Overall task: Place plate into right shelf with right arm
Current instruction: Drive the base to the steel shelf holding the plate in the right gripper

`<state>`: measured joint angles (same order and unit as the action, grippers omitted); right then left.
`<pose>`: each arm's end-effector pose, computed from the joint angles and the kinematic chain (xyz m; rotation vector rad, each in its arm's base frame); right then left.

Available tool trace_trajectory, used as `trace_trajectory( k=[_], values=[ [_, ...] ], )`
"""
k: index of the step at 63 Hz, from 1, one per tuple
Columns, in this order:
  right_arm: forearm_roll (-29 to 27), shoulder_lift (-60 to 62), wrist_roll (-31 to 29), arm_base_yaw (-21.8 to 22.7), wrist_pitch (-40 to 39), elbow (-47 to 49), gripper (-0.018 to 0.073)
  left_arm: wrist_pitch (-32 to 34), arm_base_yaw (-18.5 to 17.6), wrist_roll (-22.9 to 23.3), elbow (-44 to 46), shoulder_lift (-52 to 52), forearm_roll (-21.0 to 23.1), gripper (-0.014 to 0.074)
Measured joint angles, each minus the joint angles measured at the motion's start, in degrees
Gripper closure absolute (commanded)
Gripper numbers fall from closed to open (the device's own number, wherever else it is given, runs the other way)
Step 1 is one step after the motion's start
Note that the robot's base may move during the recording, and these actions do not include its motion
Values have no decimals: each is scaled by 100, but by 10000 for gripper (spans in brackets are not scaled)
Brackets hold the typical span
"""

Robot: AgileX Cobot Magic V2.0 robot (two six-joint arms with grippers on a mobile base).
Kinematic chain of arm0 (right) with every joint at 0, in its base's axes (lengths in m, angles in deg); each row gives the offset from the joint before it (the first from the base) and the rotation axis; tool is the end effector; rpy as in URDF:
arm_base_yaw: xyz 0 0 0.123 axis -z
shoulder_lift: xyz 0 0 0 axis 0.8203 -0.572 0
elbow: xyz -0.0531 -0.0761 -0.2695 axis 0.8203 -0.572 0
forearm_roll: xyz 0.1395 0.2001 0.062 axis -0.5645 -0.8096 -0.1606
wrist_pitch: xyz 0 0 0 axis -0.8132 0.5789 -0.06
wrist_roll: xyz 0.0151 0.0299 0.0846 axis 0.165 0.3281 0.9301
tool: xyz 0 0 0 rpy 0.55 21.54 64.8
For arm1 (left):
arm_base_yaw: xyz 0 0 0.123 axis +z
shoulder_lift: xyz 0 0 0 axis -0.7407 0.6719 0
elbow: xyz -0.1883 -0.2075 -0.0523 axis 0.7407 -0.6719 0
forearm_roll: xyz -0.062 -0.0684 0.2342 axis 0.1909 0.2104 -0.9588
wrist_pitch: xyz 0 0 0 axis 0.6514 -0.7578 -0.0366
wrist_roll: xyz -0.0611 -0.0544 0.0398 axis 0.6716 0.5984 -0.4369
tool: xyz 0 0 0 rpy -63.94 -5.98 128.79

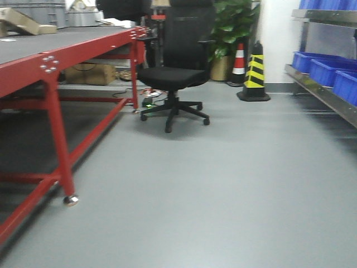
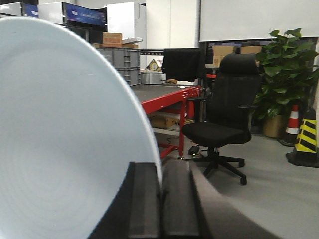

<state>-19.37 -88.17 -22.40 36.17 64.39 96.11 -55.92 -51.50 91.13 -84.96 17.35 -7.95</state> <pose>0.0462 0.0181 0.3217 -0.1944 1.3487 0.3561 0.0561 -0.0035 0.1905 -0.0182 1.6421 -0.1140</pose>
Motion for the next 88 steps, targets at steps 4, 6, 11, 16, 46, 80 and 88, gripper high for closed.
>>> trace_trajectory(
  k=[4, 6, 11, 16, 46, 80, 88],
  values=[
    [0, 0, 0, 0, 0, 0, 503, 0, 0, 0, 0, 0, 0, 643],
    [0, 0, 0, 0, 0, 0, 503, 0, 0, 0, 0, 0, 0, 643],
    [0, 0, 0, 0, 0, 0, 503, 0, 0, 0, 0, 0, 0, 643],
    [0, 0, 0, 0, 0, 0, 503, 0, 0, 0, 0, 0, 0, 643],
    [0, 0, 0, 0, 0, 0, 503, 0, 0, 0, 0, 0, 0, 643],
    [0, 0, 0, 0, 0, 0, 503, 0, 0, 0, 0, 0, 0, 643],
    [0, 0, 0, 0, 0, 0, 503, 0, 0, 0, 0, 0, 0, 643]
  ],
)
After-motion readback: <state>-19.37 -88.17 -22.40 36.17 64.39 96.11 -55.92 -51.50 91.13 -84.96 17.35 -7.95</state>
